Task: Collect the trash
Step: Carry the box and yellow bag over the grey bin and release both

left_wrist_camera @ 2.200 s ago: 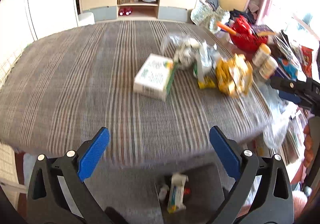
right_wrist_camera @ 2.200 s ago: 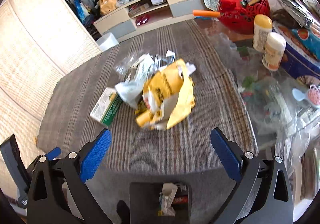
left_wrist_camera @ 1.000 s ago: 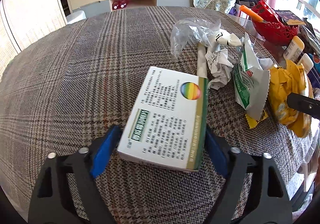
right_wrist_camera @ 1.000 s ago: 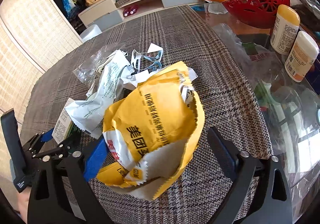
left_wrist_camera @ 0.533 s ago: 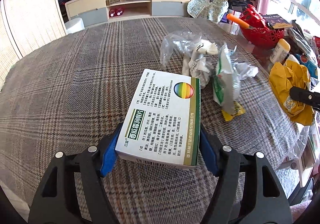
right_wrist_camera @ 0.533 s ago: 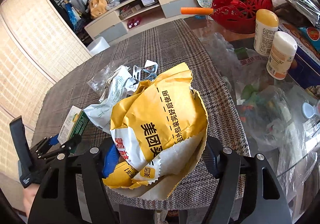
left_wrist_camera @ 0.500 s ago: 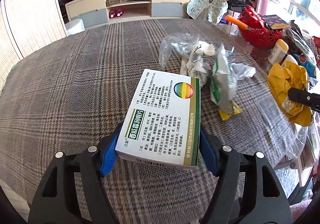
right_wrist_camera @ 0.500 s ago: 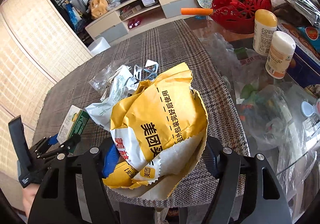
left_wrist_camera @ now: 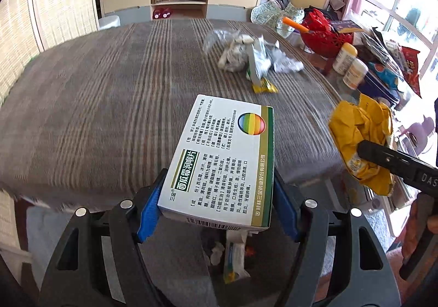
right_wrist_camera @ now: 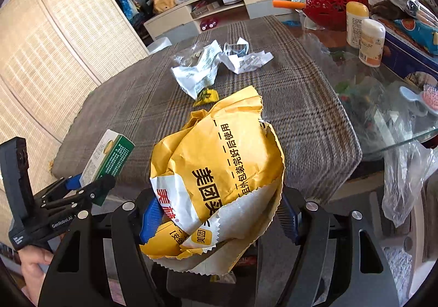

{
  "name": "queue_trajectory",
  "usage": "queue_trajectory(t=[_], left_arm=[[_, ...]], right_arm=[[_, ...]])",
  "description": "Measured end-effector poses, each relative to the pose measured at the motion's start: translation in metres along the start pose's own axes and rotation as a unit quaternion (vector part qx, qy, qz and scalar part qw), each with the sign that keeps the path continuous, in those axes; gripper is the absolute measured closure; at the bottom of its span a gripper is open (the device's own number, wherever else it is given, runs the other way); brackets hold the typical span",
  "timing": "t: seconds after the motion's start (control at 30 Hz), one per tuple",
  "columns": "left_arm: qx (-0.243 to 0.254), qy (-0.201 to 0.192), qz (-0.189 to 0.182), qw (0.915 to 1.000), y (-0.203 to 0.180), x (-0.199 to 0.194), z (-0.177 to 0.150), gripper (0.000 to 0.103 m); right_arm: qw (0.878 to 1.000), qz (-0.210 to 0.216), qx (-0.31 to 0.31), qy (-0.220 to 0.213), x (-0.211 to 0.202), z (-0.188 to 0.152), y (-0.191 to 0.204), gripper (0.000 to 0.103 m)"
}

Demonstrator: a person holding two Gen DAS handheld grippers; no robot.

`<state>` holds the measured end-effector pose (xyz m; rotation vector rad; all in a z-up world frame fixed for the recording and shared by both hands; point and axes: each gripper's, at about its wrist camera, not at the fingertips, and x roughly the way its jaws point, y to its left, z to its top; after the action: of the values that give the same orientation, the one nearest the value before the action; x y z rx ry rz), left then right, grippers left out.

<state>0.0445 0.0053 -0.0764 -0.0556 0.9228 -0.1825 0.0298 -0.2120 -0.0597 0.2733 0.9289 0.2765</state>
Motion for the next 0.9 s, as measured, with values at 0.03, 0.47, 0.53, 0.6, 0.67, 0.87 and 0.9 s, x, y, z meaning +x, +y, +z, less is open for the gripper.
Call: queue_trajectory(t=[0.03, 0.47, 0.53, 0.6, 0.67, 0.87, 0.9], left_arm=[[-0.001, 0.002, -0.003, 1.0000, -0.002, -0.002, -0.012, 0.036], [-0.024, 0.060, -0.043, 0.9970, -0.017, 0.040, -0.116, 0.036], [-0.024, 0.074, -0.038, 0.9963, -0.016, 0.051, -0.126, 0.036], [-0.030, 0.089, -0.039, 0.9948, -0.012, 0.062, -0.136, 0.036], [-0.034, 0.102, -0.038, 0.9935, -0.009, 0.073, -0.141, 0.036], [-0.031, 0.137, -0.037, 0.9894, -0.009, 0.096, -0.159, 0.036], [-0.030, 0.141, -0.038, 0.9888, -0.010, 0.098, -0.162, 0.036]], right_arm=[[1.000, -0.001, -0.004, 0.001, -0.001, -0.007, 0.004, 0.032], [0.998, -0.012, -0.014, 0.060, 0.032, -0.091, 0.000, 0.032], [0.997, -0.015, -0.015, 0.080, 0.044, -0.100, -0.002, 0.032], [0.995, -0.019, -0.016, 0.095, 0.054, -0.107, -0.003, 0.032], [0.994, -0.022, -0.013, 0.106, 0.064, -0.110, -0.006, 0.032], [0.989, -0.028, -0.008, 0.147, 0.094, -0.122, -0.011, 0.032], [0.988, -0.030, -0.007, 0.152, 0.098, -0.124, -0.012, 0.032]])
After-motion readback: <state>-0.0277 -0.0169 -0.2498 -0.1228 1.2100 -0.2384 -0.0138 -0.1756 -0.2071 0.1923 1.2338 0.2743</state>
